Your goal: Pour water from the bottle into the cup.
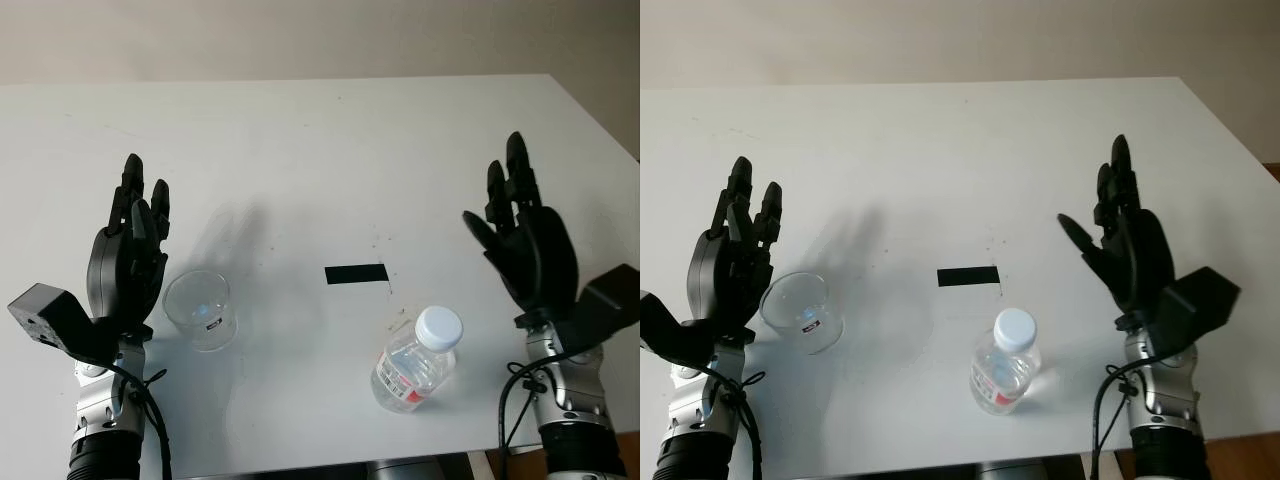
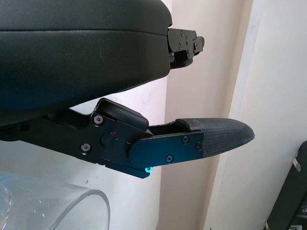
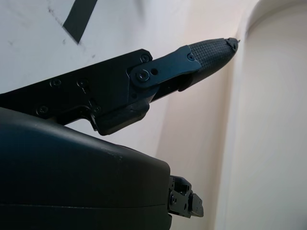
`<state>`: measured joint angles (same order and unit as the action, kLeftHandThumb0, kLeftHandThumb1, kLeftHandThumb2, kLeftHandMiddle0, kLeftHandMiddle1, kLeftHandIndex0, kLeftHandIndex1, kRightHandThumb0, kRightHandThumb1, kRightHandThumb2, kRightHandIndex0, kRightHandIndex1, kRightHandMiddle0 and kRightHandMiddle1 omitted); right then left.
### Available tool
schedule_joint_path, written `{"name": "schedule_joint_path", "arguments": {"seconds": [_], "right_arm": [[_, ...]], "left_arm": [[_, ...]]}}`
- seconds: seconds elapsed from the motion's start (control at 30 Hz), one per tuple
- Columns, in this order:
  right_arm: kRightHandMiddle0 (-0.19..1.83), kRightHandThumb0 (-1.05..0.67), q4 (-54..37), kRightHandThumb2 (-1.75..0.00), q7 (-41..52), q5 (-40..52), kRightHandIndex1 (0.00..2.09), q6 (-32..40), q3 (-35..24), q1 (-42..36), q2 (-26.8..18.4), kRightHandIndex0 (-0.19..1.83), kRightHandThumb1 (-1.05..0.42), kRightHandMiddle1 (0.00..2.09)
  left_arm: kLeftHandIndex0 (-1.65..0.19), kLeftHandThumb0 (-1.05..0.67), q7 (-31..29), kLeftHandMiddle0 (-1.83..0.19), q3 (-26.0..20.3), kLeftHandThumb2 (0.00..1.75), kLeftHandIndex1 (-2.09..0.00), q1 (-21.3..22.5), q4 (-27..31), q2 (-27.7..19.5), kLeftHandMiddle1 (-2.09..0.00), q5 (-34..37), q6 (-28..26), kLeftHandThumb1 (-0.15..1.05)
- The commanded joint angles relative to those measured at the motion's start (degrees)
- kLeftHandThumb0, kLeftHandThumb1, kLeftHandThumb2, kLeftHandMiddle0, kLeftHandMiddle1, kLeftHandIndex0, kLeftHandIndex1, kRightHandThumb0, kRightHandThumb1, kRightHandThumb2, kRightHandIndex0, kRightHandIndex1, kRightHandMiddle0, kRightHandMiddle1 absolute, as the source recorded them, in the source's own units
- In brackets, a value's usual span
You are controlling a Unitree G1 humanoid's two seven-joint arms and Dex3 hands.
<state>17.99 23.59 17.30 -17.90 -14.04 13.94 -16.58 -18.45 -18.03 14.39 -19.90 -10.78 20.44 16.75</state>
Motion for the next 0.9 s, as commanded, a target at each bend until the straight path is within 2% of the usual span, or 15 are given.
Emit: {"name": "schedule_joint_path", "arguments": {"seconds": [0.0,0.33,0.63,0.87], "right_arm": [[-0.19,-0.84,-0.7,-0.05,2.6,1.4,0.0,-1.5,-0.6,-0.8,-1.1,-0.19,-1.01,0.0],[-0.18,-0.96,-1.7,-0.05,21.6,10.4,0.0,-0.8,-3.4,-5.4,-6.5,-0.19,-0.99,0.01],[-0.19,-1.05,-10.4,-0.06,26.3,12.9,0.0,-2.3,-7.6,-15.9,-8.6,-0.19,-1.02,0.04],[-0.19,-1.02,-11.6,-0.06,31.1,12.0,0.0,-2.9,-8.3,-20.4,-12.3,-0.19,-1.03,0.0]], "left_arm": [[0.05,-0.86,0.0,-0.01,0.2,0.56,0.0,0.3,0.5,-0.2,0.0,-0.3,0.1,1.05],[0.03,-0.85,0.0,-0.01,0.0,0.57,0.0,0.3,0.0,-0.4,0.0,-0.2,0.5,1.05],[0.07,-0.85,-0.8,0.01,-0.6,0.57,0.0,0.8,-0.3,-1.0,0.0,0.5,0.4,1.05],[0.07,-0.84,-0.7,0.01,-0.7,0.57,0.0,0.7,-0.3,-1.3,0.0,0.2,-0.1,1.05]]}}
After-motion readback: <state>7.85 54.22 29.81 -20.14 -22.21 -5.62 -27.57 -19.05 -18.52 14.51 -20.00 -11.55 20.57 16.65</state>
